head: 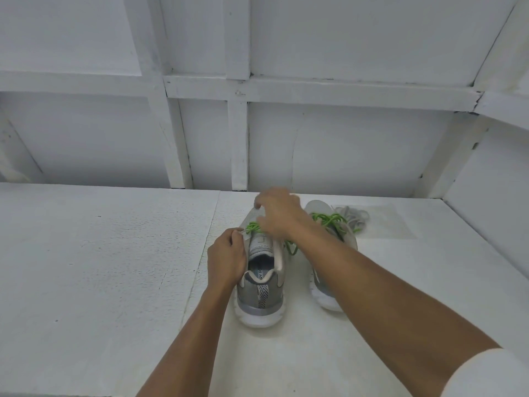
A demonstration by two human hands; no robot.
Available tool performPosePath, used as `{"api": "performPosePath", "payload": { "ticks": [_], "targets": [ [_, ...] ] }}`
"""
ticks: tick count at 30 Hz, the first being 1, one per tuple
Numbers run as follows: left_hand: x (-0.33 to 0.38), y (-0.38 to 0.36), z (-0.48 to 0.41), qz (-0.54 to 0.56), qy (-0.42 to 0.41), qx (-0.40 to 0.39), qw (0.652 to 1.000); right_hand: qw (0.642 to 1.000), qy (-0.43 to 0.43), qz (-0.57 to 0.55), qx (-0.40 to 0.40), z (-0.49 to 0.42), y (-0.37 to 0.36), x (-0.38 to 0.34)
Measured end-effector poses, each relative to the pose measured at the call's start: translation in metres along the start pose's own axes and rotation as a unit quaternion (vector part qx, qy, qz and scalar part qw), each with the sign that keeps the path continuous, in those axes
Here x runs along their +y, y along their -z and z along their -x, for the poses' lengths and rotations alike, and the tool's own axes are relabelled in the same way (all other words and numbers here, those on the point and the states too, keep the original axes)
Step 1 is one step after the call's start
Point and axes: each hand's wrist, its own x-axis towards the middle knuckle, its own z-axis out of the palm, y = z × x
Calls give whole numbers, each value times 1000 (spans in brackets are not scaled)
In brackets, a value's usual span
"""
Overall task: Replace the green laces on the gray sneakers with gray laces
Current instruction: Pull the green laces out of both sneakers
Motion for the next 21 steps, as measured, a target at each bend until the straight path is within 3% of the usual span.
{"api": "performPosePath", "payload": {
  "ticks": [2,7,14,17,21],
  "targets": [
    [0,0,-1,-7,-4,0,1000,999,13,27,-39,4,-12,-9],
    [-1,0,-1,-2,-5,-1,1000,996,-7,86,-25,6,-14,-12],
    [1,0,2,30,3,3,1000,976,-60,102,181,-2,20,20],
    [2,1,3,35,10,8,999,984,-28,59,166,1,8,17],
    [2,1,3,29,5,4,1000,998,32,36,36,2,-13,2]
  ]
}}
